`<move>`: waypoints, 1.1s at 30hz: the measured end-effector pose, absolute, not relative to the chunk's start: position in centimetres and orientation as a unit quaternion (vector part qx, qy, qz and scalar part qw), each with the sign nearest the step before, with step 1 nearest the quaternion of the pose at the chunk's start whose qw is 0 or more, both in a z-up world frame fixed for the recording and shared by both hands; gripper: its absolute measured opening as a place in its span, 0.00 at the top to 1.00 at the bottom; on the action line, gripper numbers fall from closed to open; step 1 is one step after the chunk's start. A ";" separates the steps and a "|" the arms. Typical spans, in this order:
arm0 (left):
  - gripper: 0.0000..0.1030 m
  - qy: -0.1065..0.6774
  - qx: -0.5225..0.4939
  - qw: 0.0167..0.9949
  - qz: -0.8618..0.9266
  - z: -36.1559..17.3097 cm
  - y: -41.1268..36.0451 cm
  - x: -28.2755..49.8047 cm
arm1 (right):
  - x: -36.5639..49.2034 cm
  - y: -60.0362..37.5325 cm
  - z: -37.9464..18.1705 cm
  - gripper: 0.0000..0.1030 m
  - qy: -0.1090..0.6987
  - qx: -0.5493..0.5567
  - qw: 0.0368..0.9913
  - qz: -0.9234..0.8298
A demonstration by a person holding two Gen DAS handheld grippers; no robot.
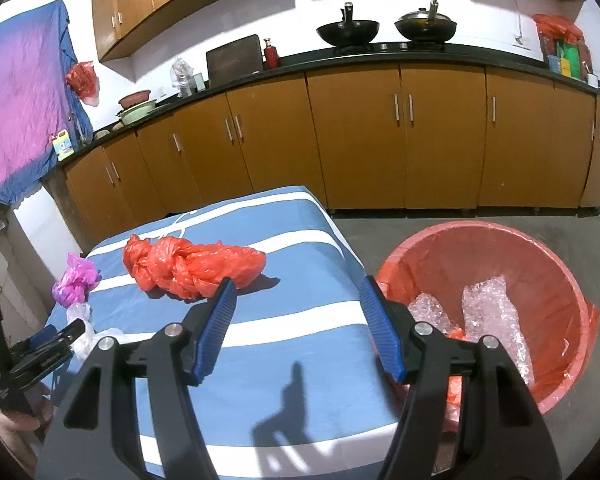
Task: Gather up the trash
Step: 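Move both open grippers back to the table, then close the left gripper on the clear plastic bag, then close the right gripper on the long red plastic bag while the left holds the clear bag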
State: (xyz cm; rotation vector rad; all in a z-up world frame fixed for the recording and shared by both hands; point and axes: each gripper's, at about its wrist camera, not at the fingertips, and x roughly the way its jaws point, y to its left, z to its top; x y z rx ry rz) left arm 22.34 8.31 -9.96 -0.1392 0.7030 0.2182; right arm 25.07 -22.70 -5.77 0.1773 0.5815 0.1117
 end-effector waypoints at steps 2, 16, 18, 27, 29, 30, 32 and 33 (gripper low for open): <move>0.20 0.356 -0.071 0.926 0.108 -10.4 8.6 22.7 | 25.3 -22.6 -5.8 0.39 0.286 0.086 0.953 0.055; 0.64 0.387 -0.095 0.914 0.077 -11.0 9.4 23.7 | 26.2 -20.8 -5.7 0.39 0.283 0.075 0.953 0.072; 0.65 0.380 -0.094 0.917 0.078 -10.6 9.6 24.0 | 26.4 -20.5 -5.6 0.39 0.282 0.074 0.954 0.075; 0.65 0.325 -0.086 0.939 0.067 -8.2 10.1 23.9 | 28.2 -18.5 -5.5 0.39 0.282 0.067 0.952 0.095; 0.65 0.311 -0.083 0.944 0.066 -7.6 10.3 23.6 | 28.9 -17.5 -5.7 0.39 0.284 0.062 0.951 0.104; 0.65 0.307 -0.081 0.946 0.066 -7.5 10.3 23.5 | 29.1 -17.2 -5.8 0.39 0.285 0.059 0.951 0.107; 0.65 0.297 -0.076 0.949 0.066 -7.1 10.6 23.4 | 30.0 -16.1 -6.0 0.39 0.288 0.052 0.949 0.115; 0.65 0.295 -0.075 0.950 0.066 -7.0 10.7 23.3 | 30.3 -15.6 -6.1 0.39 0.290 0.049 0.949 0.117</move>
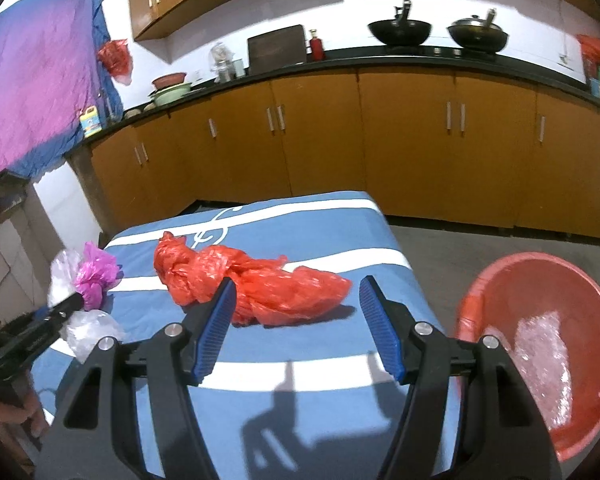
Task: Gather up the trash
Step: 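Close the right gripper on the long red plastic bag while the left holds the clear bag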
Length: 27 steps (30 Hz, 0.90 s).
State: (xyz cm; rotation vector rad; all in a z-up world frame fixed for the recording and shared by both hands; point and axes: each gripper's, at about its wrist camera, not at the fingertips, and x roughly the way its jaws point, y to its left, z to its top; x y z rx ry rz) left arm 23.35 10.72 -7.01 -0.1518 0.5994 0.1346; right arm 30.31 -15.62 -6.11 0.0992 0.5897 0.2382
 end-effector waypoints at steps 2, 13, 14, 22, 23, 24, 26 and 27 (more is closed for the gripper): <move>0.65 0.289 -0.073 0.952 0.068 -6.8 11.2 23.4 | 31.2 -14.8 -6.4 0.39 0.295 0.044 0.947 0.123; 0.65 0.283 -0.079 0.952 0.081 -6.7 13.1 24.1 | 35.2 -11.5 -7.9 0.23 0.314 0.014 0.936 0.160; 0.65 0.284 -0.080 0.952 0.082 -6.7 13.2 24.0 | 35.3 -11.1 -8.0 0.22 0.314 0.007 0.935 0.163; 0.65 0.285 -0.086 0.951 0.083 -6.9 13.7 24.0 | 36.7 -8.6 -10.2 0.21 0.345 -0.061 0.922 0.163; 0.65 0.285 -0.086 0.951 0.083 -6.9 13.7 24.0 | 36.9 -8.4 -10.4 0.21 0.348 -0.069 0.921 0.161; 0.65 0.284 -0.086 0.951 0.083 -6.9 13.7 23.9 | 37.0 -8.2 -10.5 0.21 0.349 -0.074 0.920 0.160; 0.65 0.284 -0.086 0.951 0.083 -6.9 13.7 23.9 | 37.2 -7.9 -10.9 0.21 0.354 -0.085 0.918 0.155; 0.65 0.284 -0.086 0.951 0.083 -6.9 13.7 23.9 | 37.3 -7.9 -11.0 0.24 0.356 -0.087 0.918 0.153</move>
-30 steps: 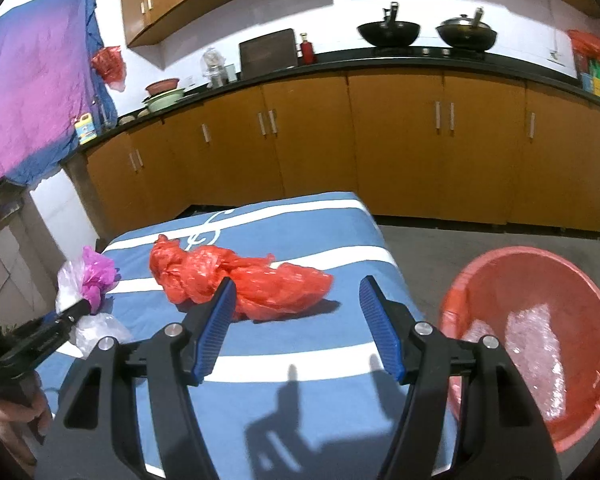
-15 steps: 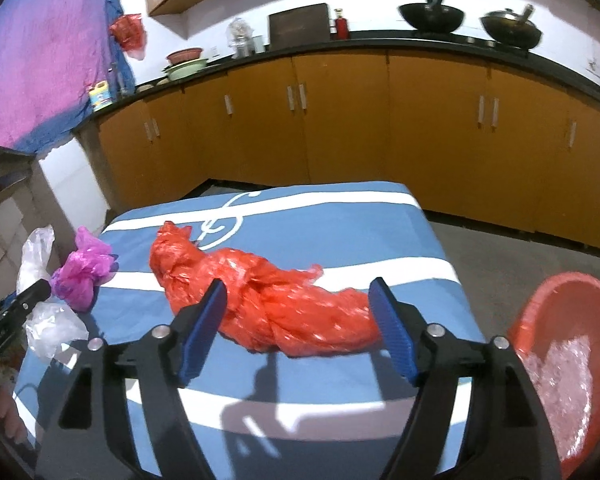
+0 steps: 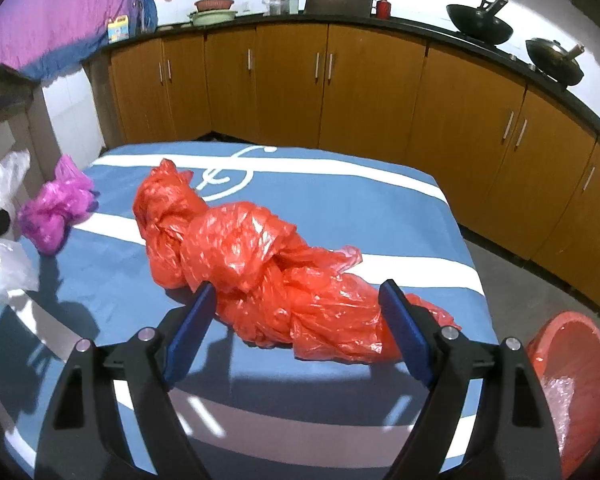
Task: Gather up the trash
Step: 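Close the right gripper on the long red plastic bag while the left holds the clear bag, then carry both bags over the red basket and open both grippers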
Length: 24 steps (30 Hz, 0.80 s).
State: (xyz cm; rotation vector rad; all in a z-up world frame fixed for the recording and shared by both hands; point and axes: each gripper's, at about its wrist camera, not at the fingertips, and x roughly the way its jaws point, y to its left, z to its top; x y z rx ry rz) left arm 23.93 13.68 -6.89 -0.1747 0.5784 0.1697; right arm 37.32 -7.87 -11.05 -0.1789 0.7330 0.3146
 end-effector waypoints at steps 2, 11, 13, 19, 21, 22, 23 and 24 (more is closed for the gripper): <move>0.65 0.285 -0.086 0.951 0.083 -6.9 13.7 23.9 | 37.6 -7.9 -11.3 0.35 0.363 -0.090 0.915 0.149; 0.65 0.286 -0.086 0.951 0.078 -6.8 13.4 24.0 | 37.1 -9.3 -11.5 0.77 0.374 -0.067 0.914 0.146; 0.65 0.285 -0.086 0.952 0.076 -6.7 13.2 24.0 | 36.6 -10.0 -11.2 0.84 0.373 -0.057 0.914 0.147; 0.65 0.281 -0.083 0.954 0.065 -6.2 12.0 23.7 | 34.9 -12.6 -10.1 0.86 0.364 -0.020 0.921 0.137; 0.65 0.279 -0.082 0.955 0.059 -5.9 11.3 23.6 | 34.2 -13.6 -9.3 0.86 0.356 -0.010 0.925 0.131; 0.65 0.278 -0.081 0.956 0.055 -5.8 11.0 23.5 | 33.8 -14.1 -8.9 0.86 0.350 -0.007 0.928 0.129; 0.65 0.277 -0.080 0.956 0.052 -5.6 10.7 23.5 | 33.5 -14.4 -8.5 0.86 0.346 -0.005 0.929 0.127; 0.65 0.276 -0.079 0.957 0.049 -5.5 10.5 23.4 | 32.9 -15.0 -7.9 0.86 0.339 -0.001 0.933 0.124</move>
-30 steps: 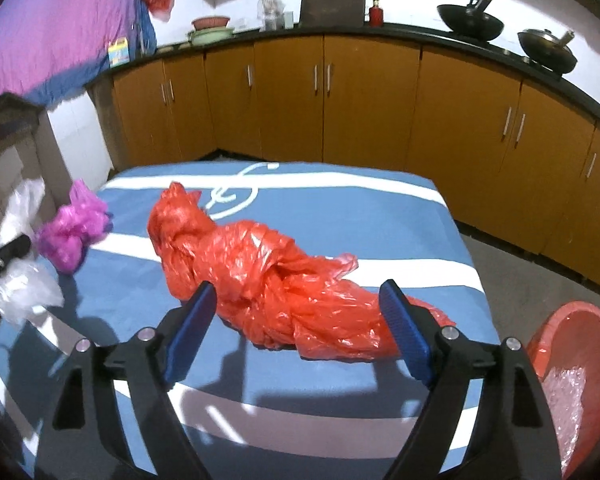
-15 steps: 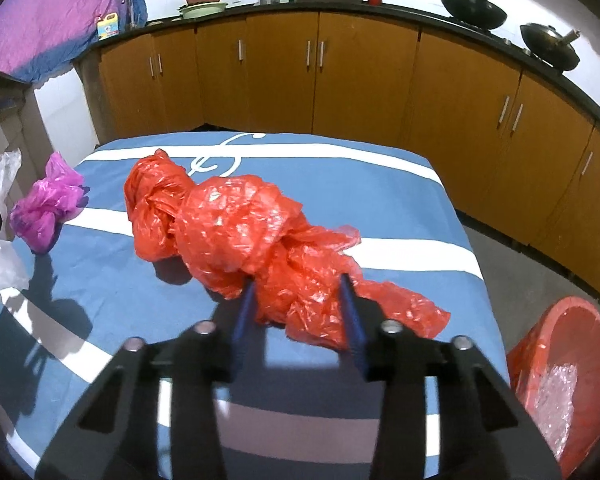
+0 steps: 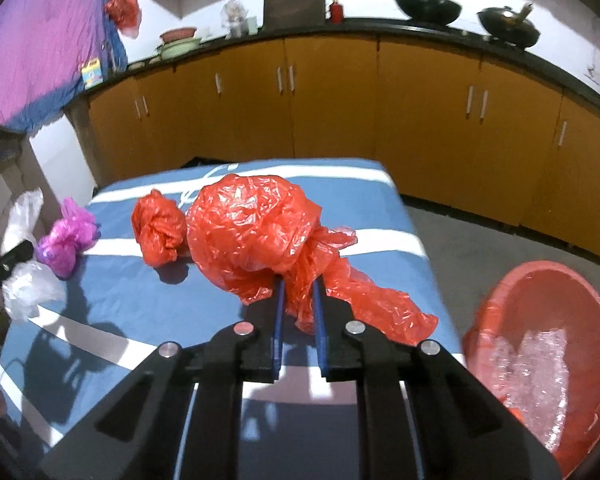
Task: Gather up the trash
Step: 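Carry both bags over the red basket and open both grippers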
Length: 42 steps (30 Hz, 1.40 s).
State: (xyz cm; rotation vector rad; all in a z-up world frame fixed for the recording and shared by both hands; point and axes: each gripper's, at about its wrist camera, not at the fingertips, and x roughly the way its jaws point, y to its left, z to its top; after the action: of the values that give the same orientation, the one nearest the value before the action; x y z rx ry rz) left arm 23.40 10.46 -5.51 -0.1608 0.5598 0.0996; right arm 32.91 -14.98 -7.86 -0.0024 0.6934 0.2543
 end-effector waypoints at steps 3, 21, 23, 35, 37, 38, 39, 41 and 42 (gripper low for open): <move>0.65 0.272 -0.076 0.959 0.038 -5.0 9.2 23.3 | 31.9 -16.3 -6.5 0.86 0.325 0.007 0.939 0.117; 0.65 0.256 -0.049 0.964 -0.054 -2.4 -0.5 22.0 | 26.0 -26.9 -2.8 0.86 0.289 0.060 0.955 0.028; 0.65 0.256 -0.046 0.963 -0.067 -2.2 -1.8 21.9 | 25.5 -28.2 -2.9 0.86 0.289 0.067 0.955 0.015; 0.65 0.262 -0.035 0.954 -0.140 -2.0 -8.9 22.0 | 23.3 -34.9 -4.0 0.86 0.292 0.104 0.949 -0.060; 0.65 0.262 -0.031 0.953 -0.152 -2.0 -10.2 22.0 | 23.0 -36.0 -4.2 0.86 0.292 0.109 0.948 -0.070; 0.65 0.262 -0.028 0.952 -0.159 -2.0 -11.0 22.0 | 22.9 -36.4 -4.3 0.86 0.292 0.111 0.947 -0.075; 0.65 0.262 -0.026 0.951 -0.163 -2.1 -11.6 22.0 | 22.7 -36.8 -4.4 0.86 0.292 0.112 0.947 -0.078; 0.65 0.264 -0.022 0.948 -0.173 -2.1 -12.9 22.1 | 22.4 -37.6 -4.7 0.86 0.292 0.117 0.945 -0.086; 0.65 0.266 -0.020 0.947 -0.178 -2.1 -13.5 22.2 | 22.2 -38.0 -4.8 0.86 0.293 0.118 0.945 -0.089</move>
State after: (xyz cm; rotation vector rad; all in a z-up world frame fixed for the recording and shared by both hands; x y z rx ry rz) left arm 22.21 -13.55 -2.14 -0.0408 0.5413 -0.3627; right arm 22.23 -37.96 -4.82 0.2411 0.5966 -0.1820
